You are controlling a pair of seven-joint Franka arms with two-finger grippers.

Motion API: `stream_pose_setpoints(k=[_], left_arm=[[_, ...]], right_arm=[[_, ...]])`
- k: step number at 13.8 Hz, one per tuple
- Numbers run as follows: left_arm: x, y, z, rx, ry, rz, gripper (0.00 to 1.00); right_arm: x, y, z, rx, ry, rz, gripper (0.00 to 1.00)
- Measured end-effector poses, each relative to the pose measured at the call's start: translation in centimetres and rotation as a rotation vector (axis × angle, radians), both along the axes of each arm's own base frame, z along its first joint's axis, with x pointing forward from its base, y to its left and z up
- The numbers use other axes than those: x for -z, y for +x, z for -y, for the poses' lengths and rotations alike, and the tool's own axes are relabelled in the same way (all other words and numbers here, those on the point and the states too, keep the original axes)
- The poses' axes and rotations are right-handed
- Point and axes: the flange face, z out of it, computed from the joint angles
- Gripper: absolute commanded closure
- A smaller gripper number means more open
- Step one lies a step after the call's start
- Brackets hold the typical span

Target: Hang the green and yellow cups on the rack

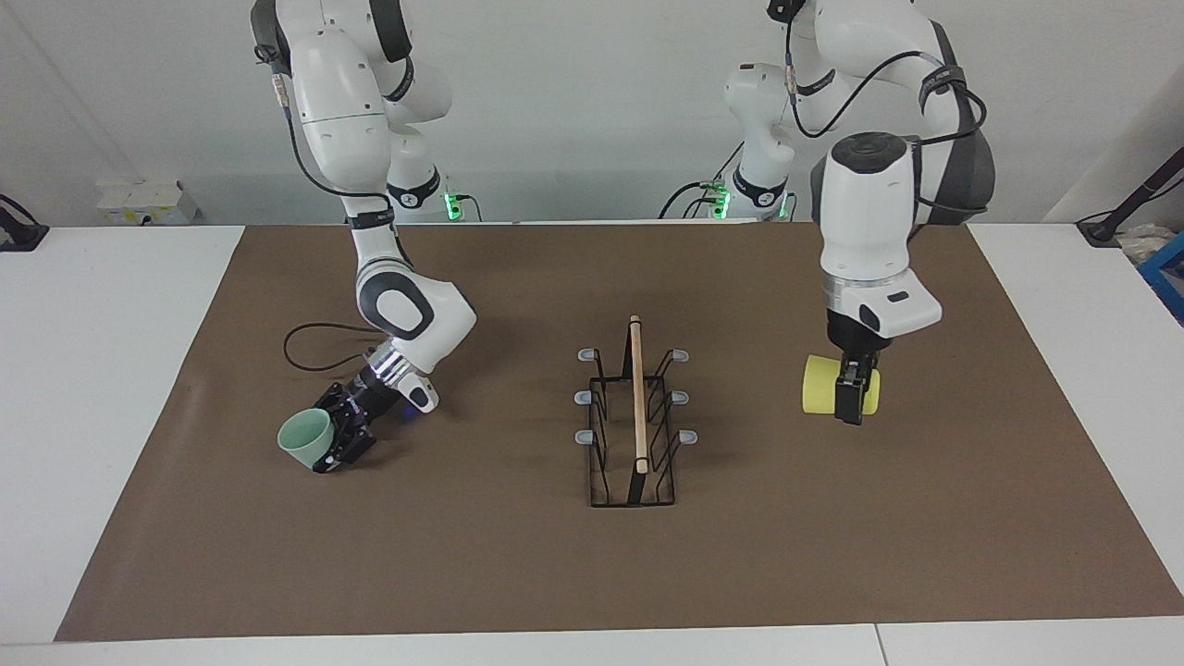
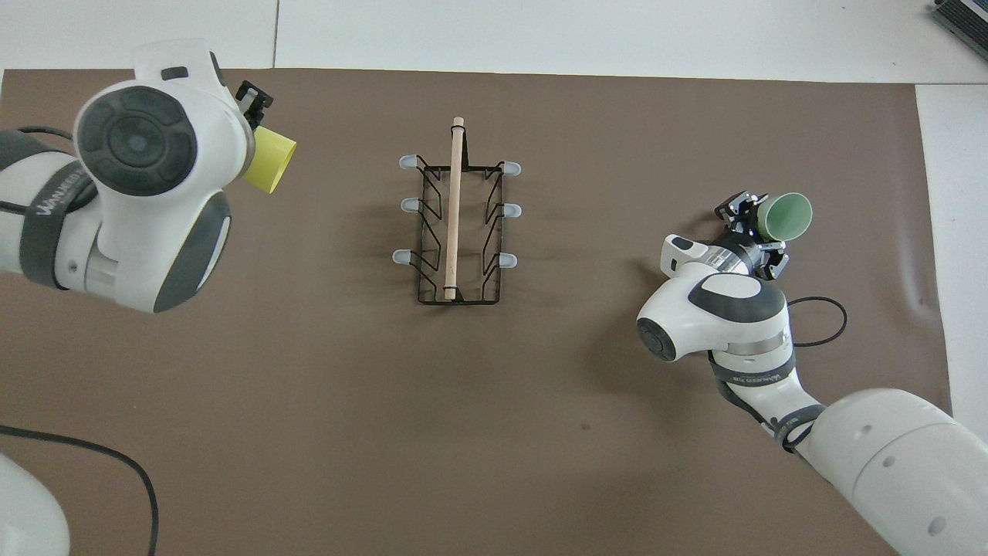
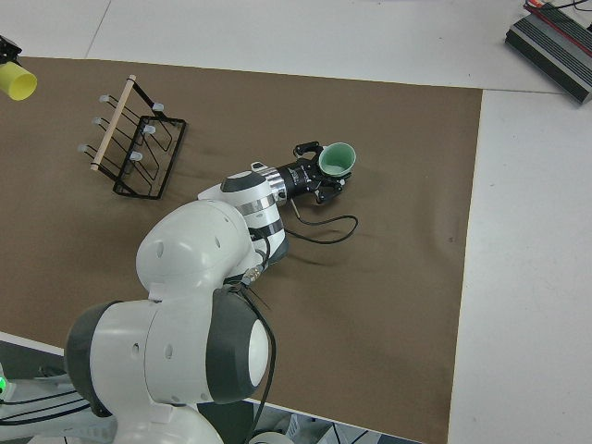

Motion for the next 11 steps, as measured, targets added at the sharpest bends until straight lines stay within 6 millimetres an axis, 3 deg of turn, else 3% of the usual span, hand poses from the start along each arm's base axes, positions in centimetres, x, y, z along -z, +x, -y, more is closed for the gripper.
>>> stream_pose_setpoints(k=[3, 7, 11], left_arm=[[1.4, -3.2, 4.8, 0.025, 0.088, 0.036, 1.0], [4.0, -9.4, 9.7, 0.054, 0.189, 0.107, 1.0], [5.9, -15.1, 12.8, 0.098, 0.207, 0.142, 1.0]], right_arm=[[-0.5, 0.1, -0.4, 0.003, 0.012, 0.011, 1.0], [-3.1, 0.1, -1.3, 0.107, 0.174, 0.016, 1.0], [-8.0, 0.5, -2.1, 0.19, 0.384, -0.019, 1.0]])
